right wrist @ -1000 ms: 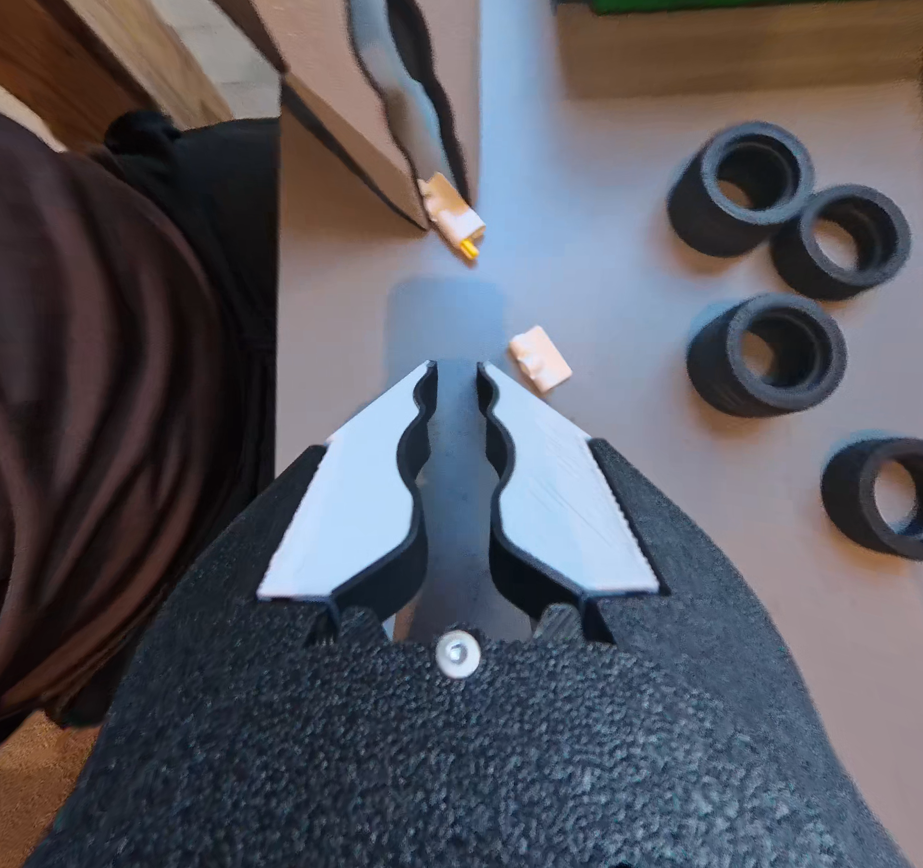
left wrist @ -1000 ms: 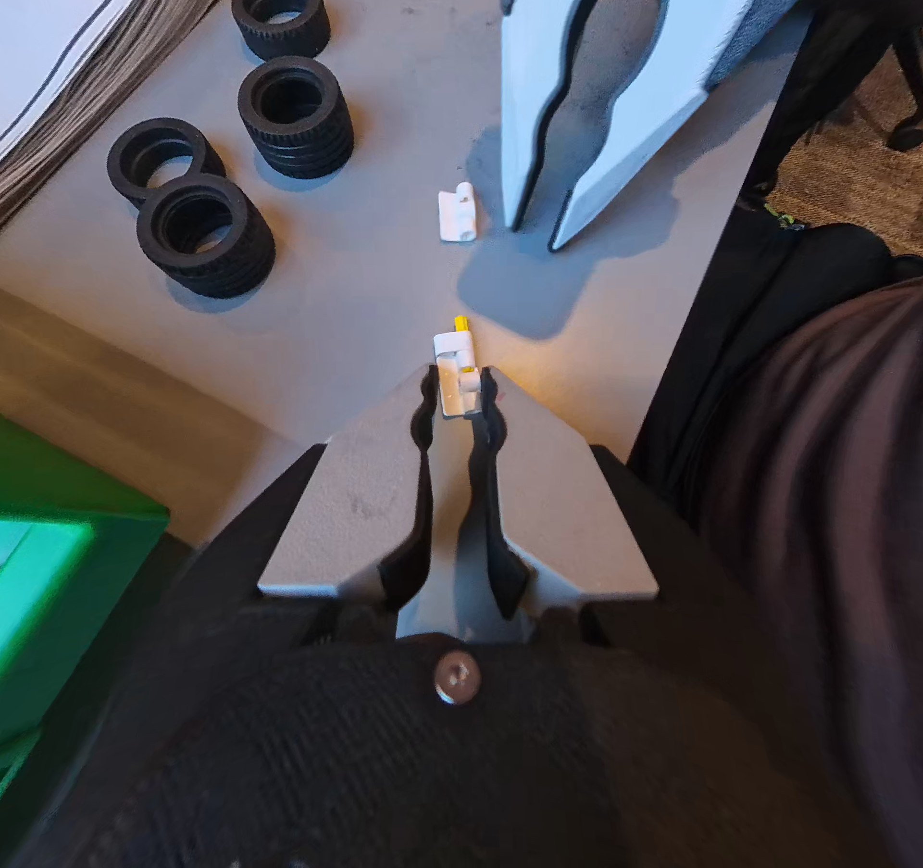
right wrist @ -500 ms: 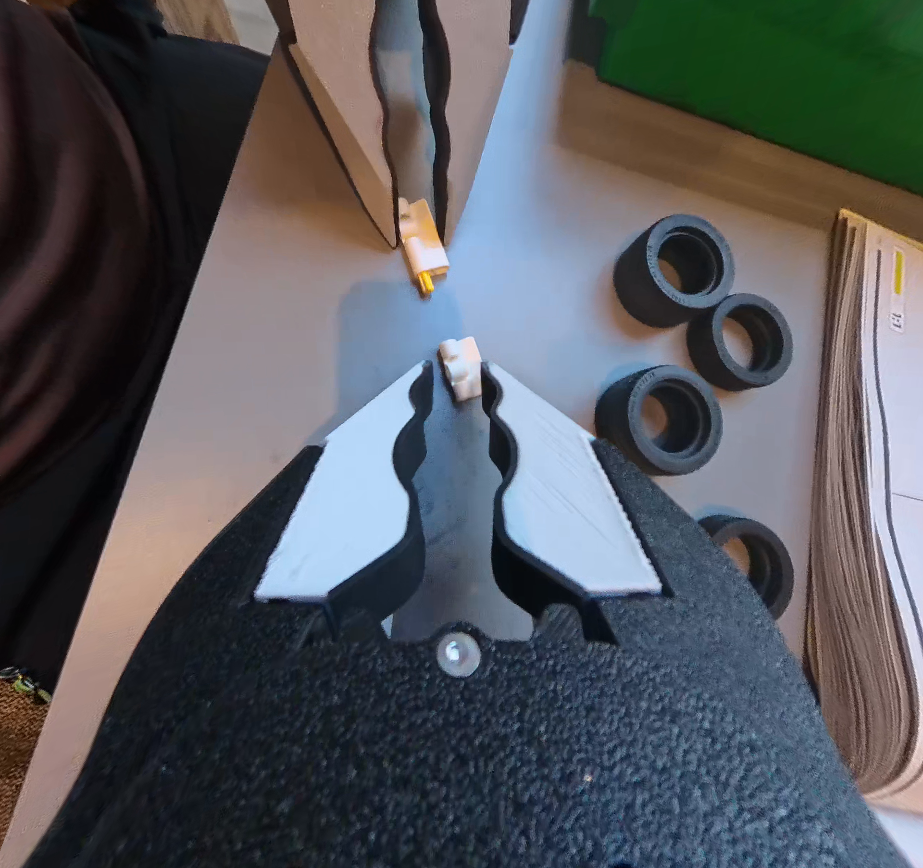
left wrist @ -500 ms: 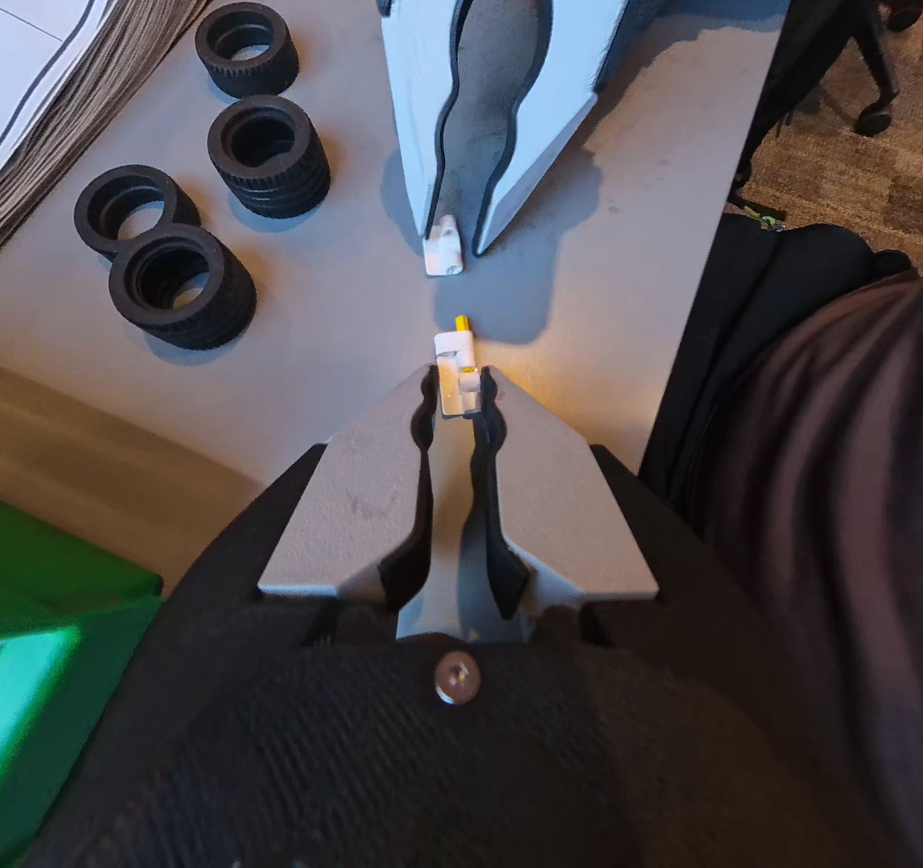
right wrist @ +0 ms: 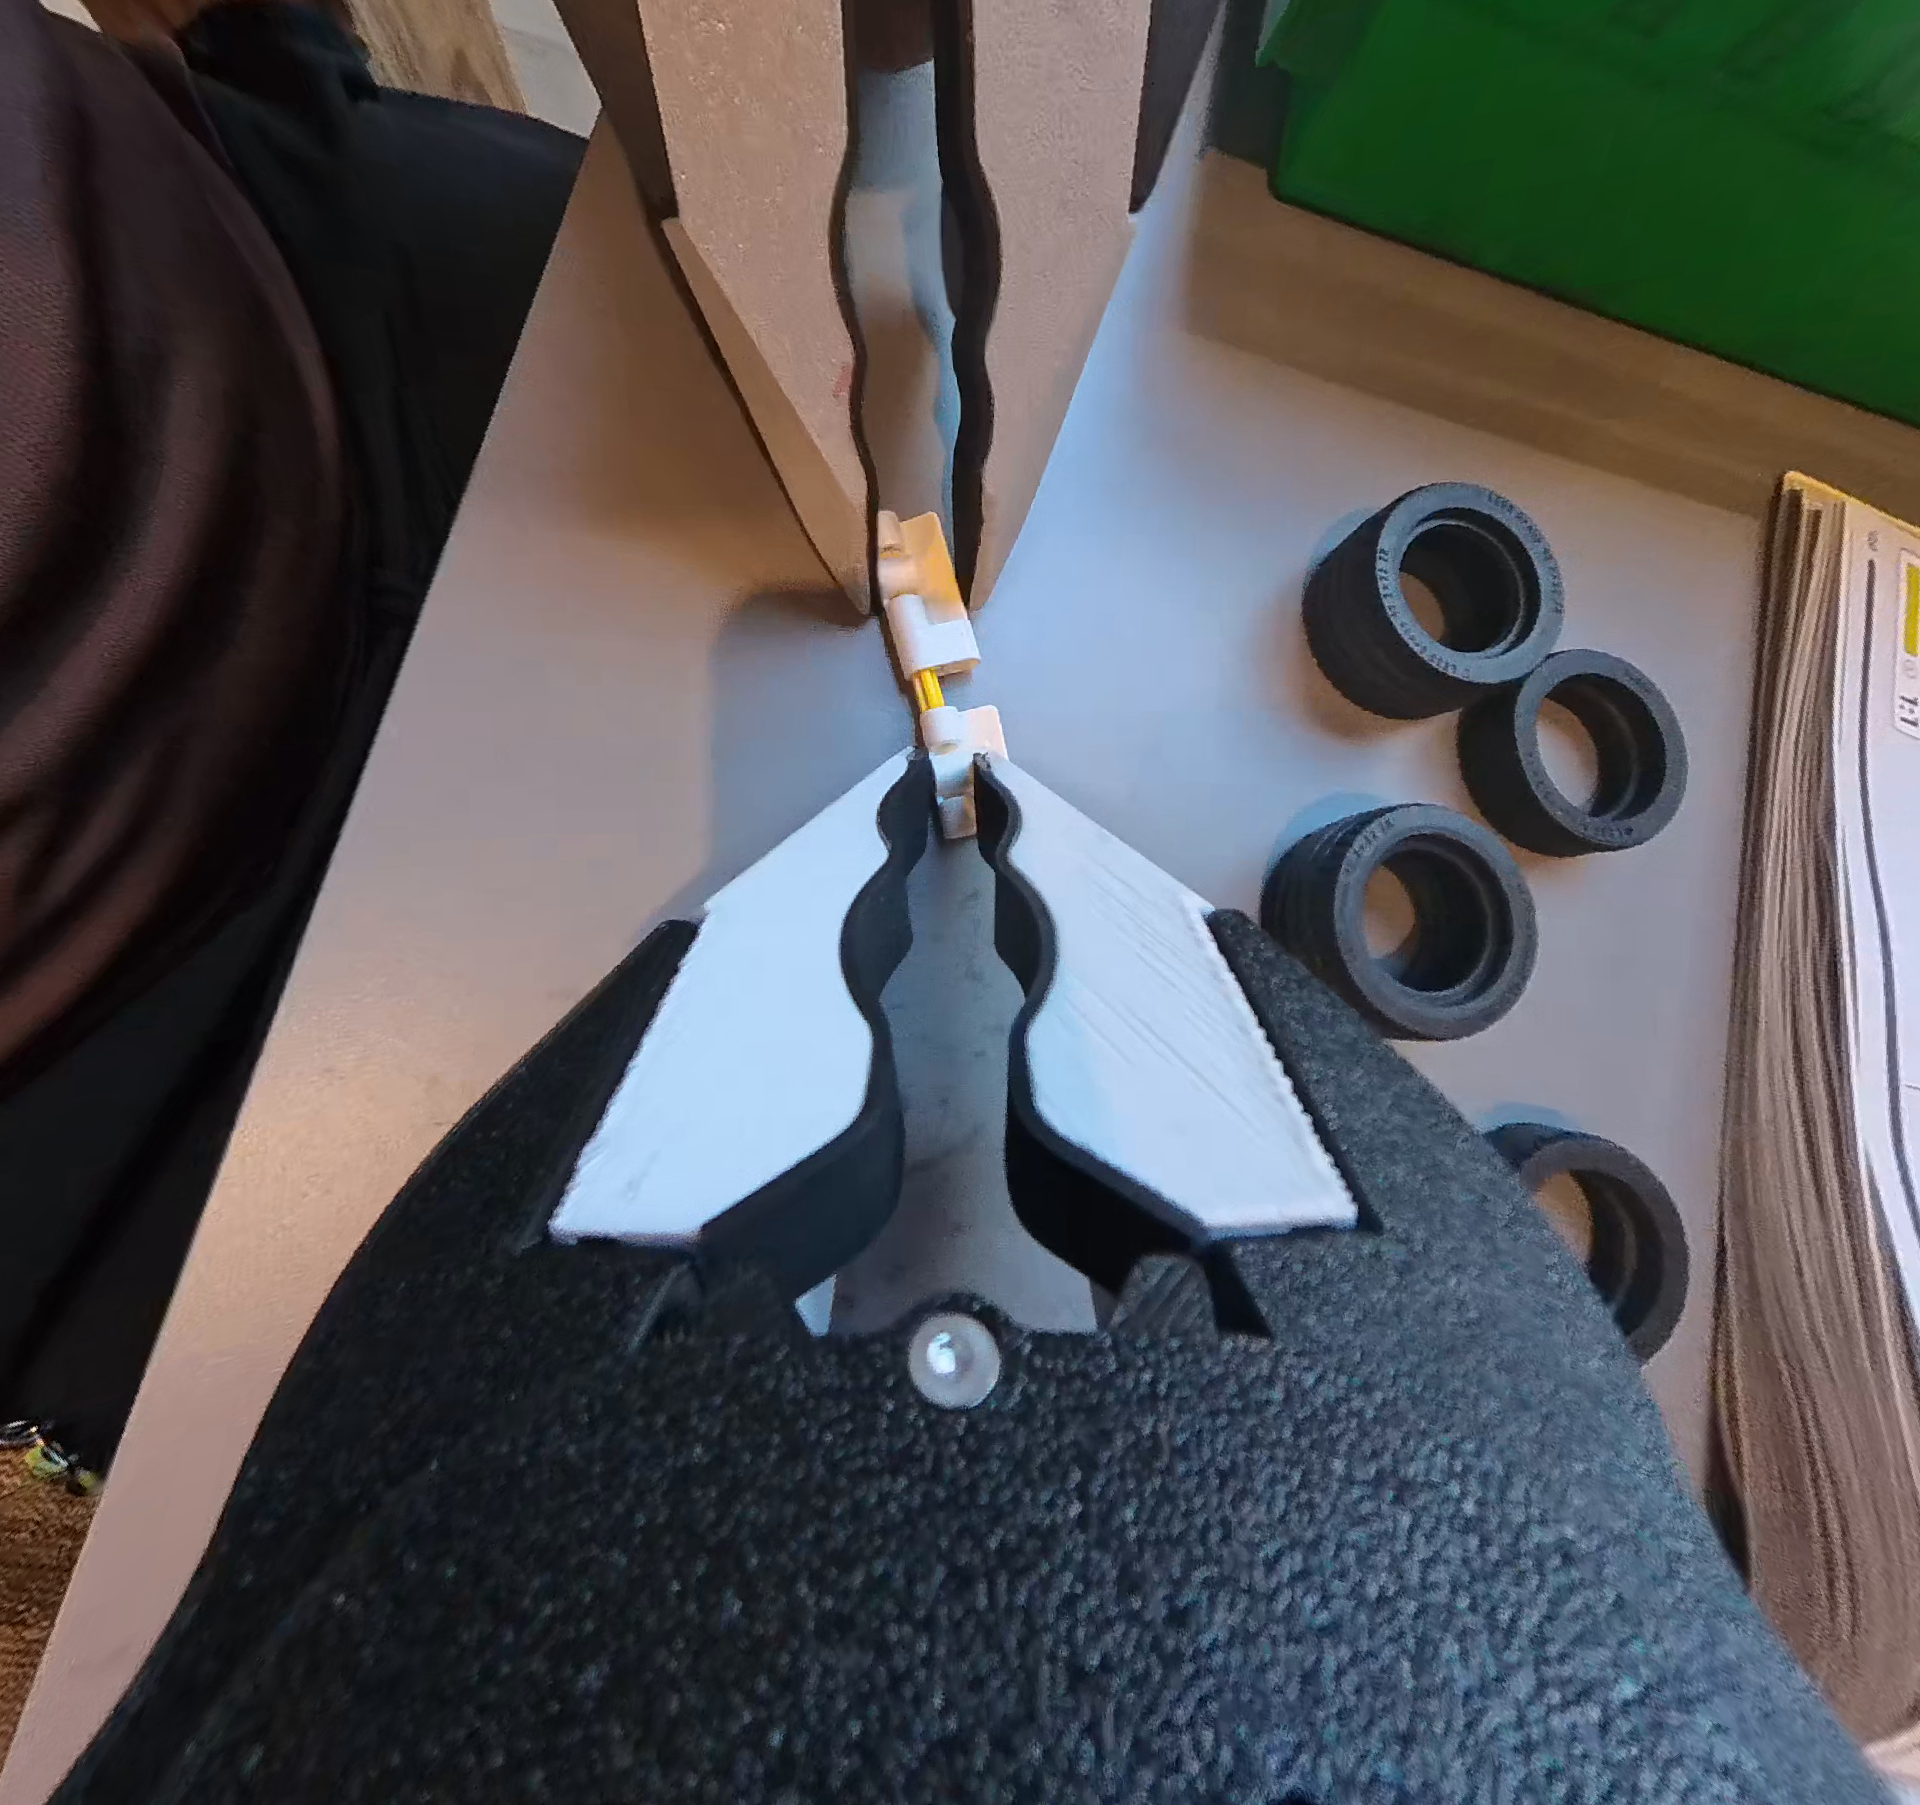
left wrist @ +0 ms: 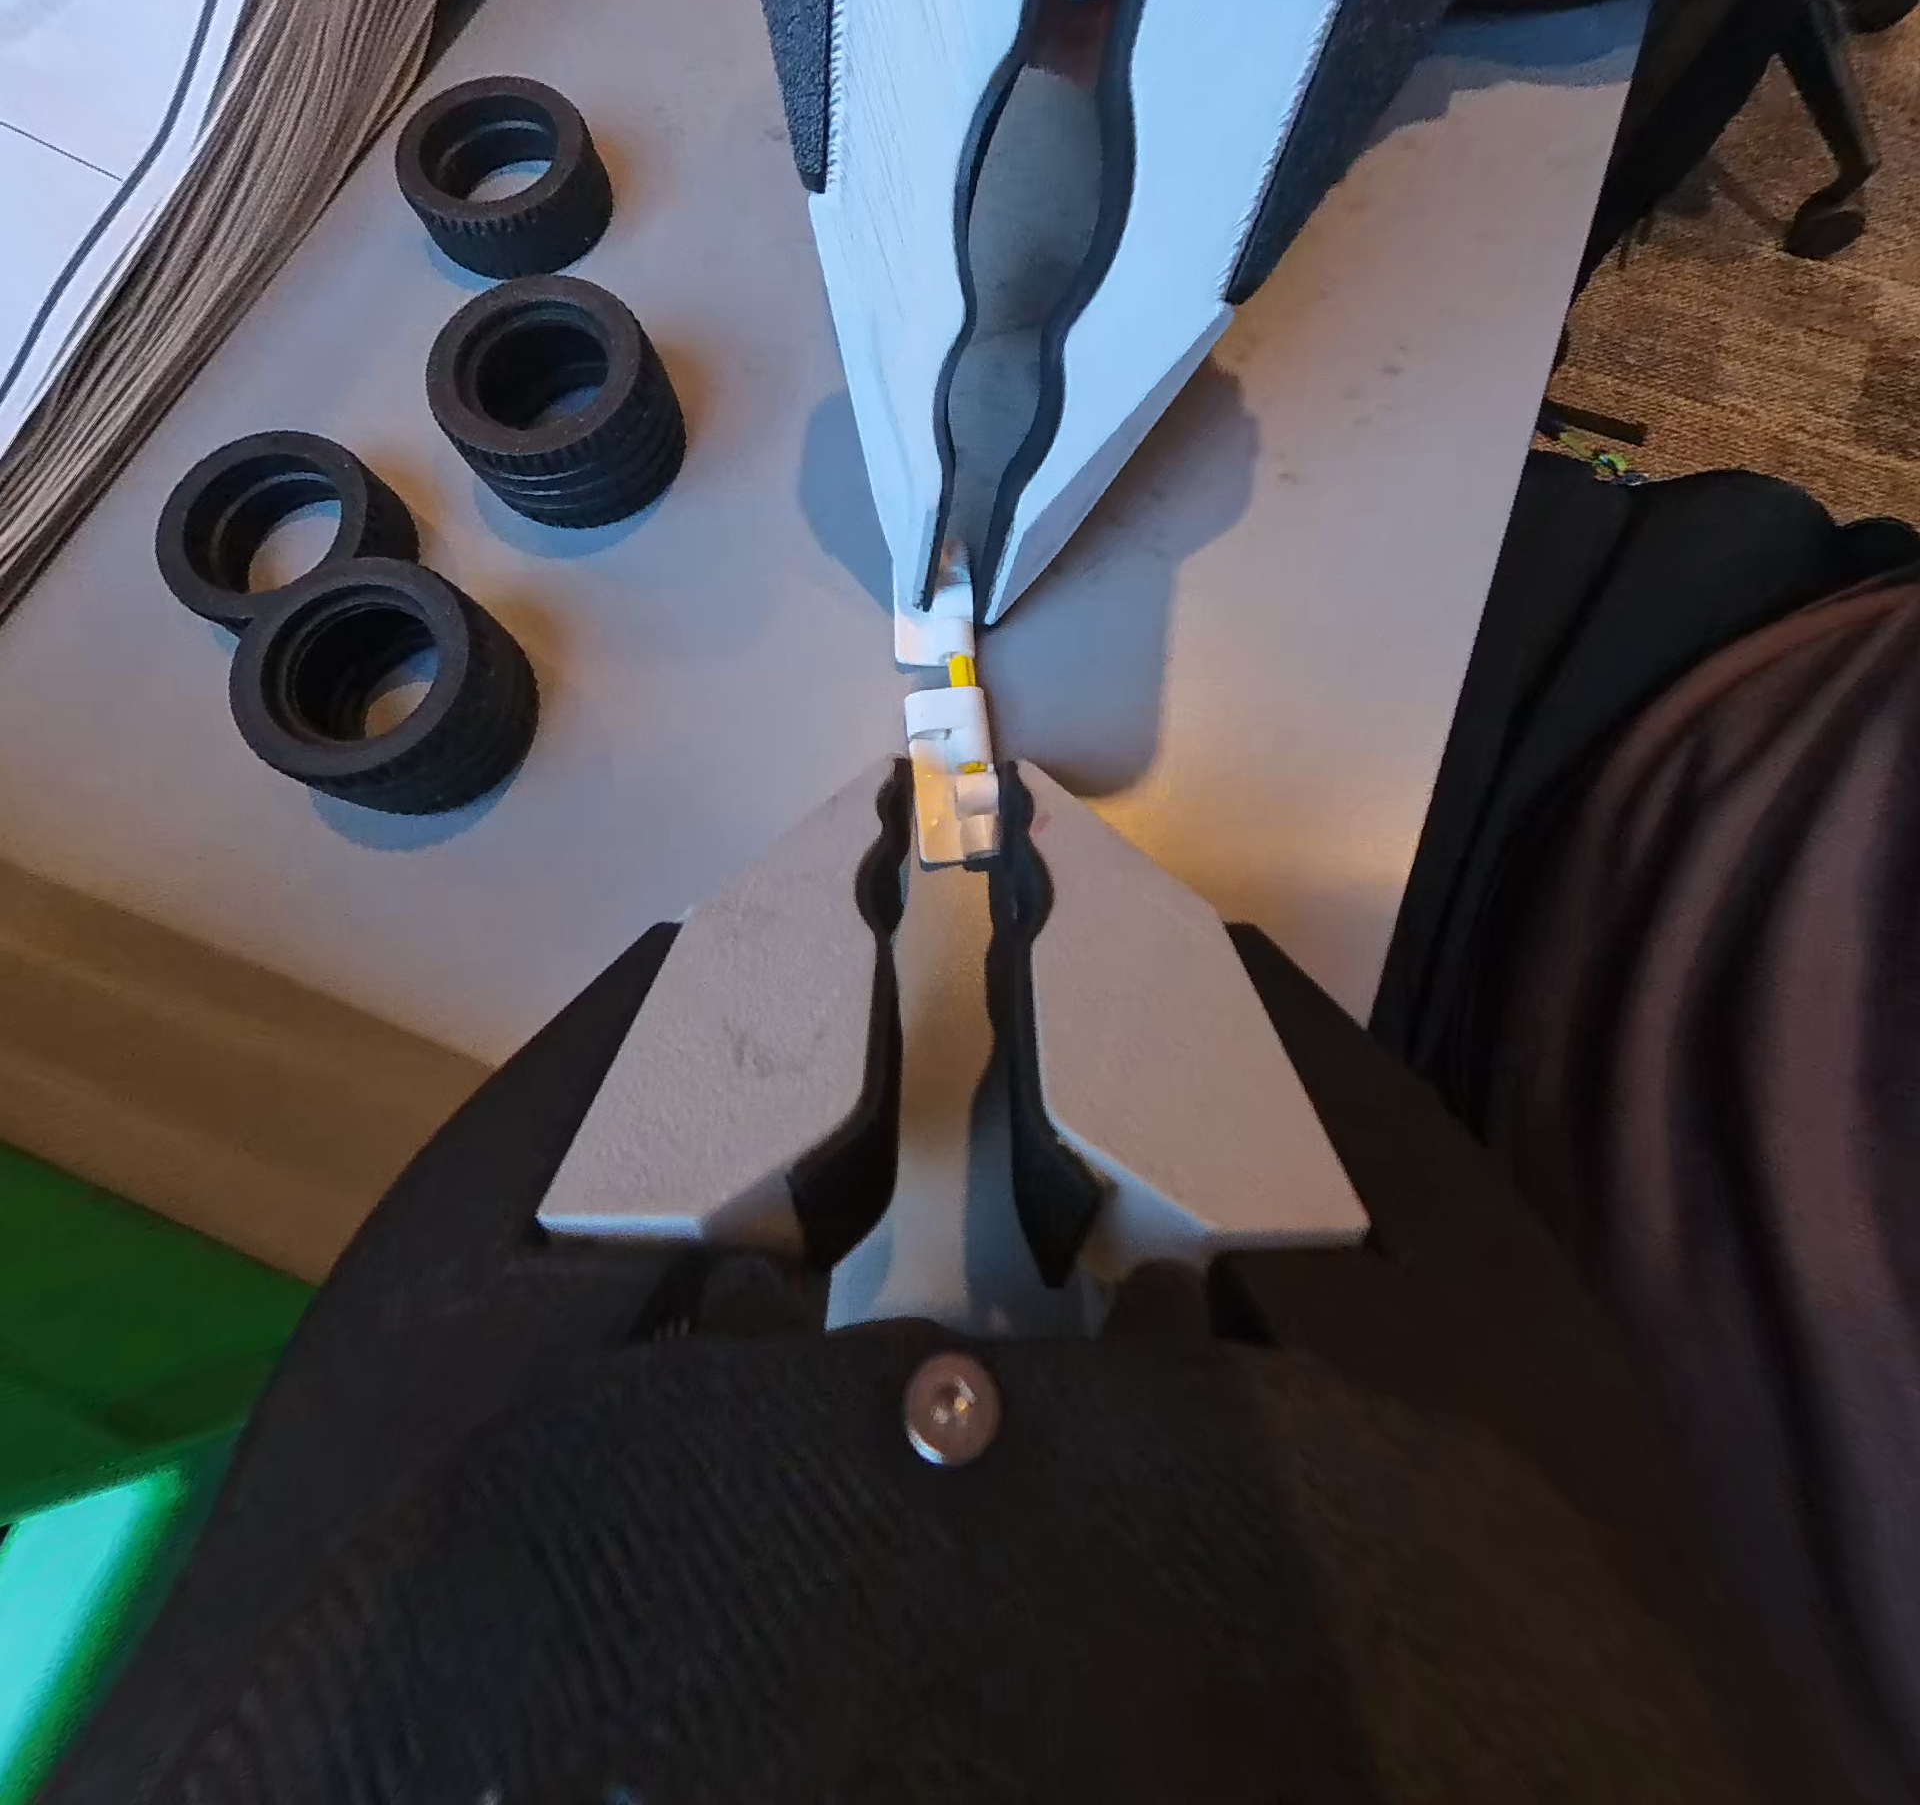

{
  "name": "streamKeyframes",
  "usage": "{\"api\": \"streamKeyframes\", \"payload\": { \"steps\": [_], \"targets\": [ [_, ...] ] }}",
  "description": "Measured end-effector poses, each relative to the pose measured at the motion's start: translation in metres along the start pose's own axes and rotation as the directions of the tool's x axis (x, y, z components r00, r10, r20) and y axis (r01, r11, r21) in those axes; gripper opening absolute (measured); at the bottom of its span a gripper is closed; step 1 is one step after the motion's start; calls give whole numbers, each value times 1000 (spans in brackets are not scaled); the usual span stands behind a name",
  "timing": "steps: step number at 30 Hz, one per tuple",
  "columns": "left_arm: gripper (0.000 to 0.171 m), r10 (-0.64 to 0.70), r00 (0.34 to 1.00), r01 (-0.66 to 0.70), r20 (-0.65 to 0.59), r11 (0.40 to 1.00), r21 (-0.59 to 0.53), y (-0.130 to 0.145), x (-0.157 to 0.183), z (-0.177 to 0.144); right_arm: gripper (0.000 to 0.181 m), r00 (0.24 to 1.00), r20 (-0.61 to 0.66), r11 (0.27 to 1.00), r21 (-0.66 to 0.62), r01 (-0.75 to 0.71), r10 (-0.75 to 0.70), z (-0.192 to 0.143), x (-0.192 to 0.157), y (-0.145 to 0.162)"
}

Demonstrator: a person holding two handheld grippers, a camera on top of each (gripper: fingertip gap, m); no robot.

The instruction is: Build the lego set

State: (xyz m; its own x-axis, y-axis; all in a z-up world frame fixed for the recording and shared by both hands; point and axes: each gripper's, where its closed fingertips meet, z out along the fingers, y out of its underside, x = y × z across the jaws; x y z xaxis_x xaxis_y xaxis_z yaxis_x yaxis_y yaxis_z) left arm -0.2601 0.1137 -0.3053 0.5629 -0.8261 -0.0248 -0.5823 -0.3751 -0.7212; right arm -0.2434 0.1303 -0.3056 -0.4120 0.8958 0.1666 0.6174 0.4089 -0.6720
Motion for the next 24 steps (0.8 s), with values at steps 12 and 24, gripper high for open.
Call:
{"api": "streamKeyframes", "payload": {
  "steps": [12, 24],
  "targets": [
    [13, -5, 1000, 5, -22, 1000, -2, 0, 0, 1, 8, 999, 48, 998, 63, -24, 21, 1, -1, -1],
    [13, -96, 994, 96, 46, 995, -5, -2, -2, 3, 7, 997, 64, 997, 58, -50, 47, 2, -3, -2]
  ]
}}
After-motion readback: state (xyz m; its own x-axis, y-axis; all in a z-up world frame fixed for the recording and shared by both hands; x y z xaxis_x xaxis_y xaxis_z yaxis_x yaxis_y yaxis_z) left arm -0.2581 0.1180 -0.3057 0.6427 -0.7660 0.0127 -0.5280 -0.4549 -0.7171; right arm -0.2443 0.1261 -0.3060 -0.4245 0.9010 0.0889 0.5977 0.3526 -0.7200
